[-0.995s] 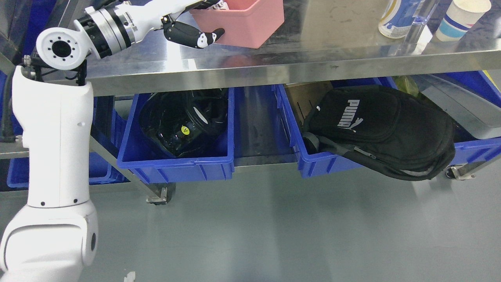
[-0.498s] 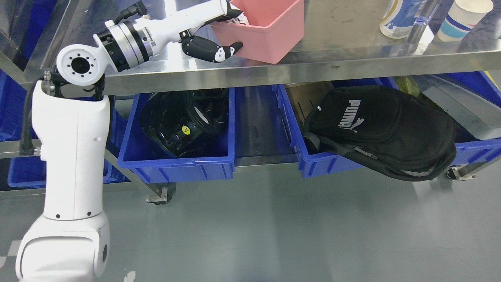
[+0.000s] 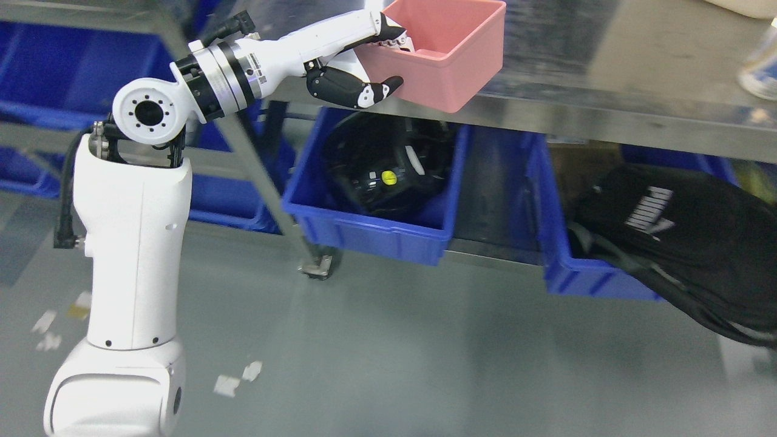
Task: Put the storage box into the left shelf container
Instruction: 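Hold the pink box in the left hand while turning toward the shelf rack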
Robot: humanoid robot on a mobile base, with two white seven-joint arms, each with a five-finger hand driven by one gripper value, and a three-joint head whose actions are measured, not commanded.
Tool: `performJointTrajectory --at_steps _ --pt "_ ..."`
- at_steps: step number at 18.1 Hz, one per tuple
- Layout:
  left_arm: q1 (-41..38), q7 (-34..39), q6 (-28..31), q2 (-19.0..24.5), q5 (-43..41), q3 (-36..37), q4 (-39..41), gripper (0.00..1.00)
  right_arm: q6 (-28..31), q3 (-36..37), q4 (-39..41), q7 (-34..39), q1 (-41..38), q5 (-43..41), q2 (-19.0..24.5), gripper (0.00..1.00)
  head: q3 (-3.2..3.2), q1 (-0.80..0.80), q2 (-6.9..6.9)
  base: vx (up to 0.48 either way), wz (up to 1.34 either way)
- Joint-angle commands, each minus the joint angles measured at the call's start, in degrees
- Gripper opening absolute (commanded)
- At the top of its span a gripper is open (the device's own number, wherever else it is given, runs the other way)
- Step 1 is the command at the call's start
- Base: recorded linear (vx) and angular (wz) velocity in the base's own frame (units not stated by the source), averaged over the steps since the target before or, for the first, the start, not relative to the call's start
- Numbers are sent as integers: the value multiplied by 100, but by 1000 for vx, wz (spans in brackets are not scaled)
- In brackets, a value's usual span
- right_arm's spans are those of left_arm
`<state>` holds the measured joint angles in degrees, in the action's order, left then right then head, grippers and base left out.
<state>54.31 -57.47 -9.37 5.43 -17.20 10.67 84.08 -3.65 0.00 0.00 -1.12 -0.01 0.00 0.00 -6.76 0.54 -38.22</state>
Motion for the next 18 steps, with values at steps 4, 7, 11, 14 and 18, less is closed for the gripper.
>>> performJointTrajectory --at_steps 4,7,11,14,18 --pt "-149 -1 -12 -201 -11 181 214 1 -4 17 100 33 36 -9 -100 100 0 0 -1 -80 1531" --pt "-552 17 -56 -201 -72 190 214 1 -4 17 100 33 36 -9 -100 100 0 0 -3 4 1682" --pt "-1474 34 -310 -332 -125 182 214 1 -4 17 100 33 36 -9 -100 100 0 0 -4 85 1370" --pt "-1897 52 -487 -420 -204 173 214 1 -4 17 100 33 36 -9 -100 100 0 0 -4 176 1129" --pt "-1933 52 -505 -443 -204 50 214 1 -4 17 100 41 36 -9 -100 100 0 0 -5 244 822"
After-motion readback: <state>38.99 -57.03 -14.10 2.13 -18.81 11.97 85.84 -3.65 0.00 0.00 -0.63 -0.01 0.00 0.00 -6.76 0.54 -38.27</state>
